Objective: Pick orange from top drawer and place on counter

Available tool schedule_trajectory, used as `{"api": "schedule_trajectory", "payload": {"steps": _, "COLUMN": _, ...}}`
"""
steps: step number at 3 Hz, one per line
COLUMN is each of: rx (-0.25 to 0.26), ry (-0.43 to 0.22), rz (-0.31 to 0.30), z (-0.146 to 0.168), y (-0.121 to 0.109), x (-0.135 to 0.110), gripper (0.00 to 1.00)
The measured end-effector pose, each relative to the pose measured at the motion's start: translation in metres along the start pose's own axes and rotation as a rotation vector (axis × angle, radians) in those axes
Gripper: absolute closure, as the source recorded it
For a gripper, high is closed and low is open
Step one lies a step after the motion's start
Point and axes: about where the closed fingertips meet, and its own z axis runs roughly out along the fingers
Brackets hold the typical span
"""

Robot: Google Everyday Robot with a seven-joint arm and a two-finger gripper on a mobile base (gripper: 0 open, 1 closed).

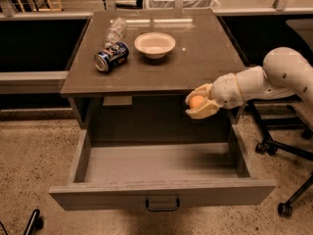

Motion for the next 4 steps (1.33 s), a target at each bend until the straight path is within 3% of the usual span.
{"api": "schedule_trajectory", "payload": {"steps": 1, "rx": 0.003, "ry": -0.009, "rz": 0.005, "z": -0.004, "y": -0.002, "x": -0.002, "gripper": 1.0}}
{"api": "schedule_trajectory", "payload": {"steps": 2, "rx": 0.012, "ry": -0.098, "rz": 0.007, "z": -0.022, "y": -0.005, "x": -0.023, "gripper": 1.0}}
{"api": "schedule_trajectory", "payload": {"steps": 3, "rx": 0.043, "ry": -0.17, "rz": -0.006, "z": -0.04, "y": 0.0, "x": -0.043, "gripper": 1.0}}
{"api": "schedule_trajectory", "payload": {"steps": 4, "rx": 0.101, "ry": -0.171, "rz": 0.048, "z": -0.042, "y": 0.01, "x": -0.052, "gripper": 1.0}}
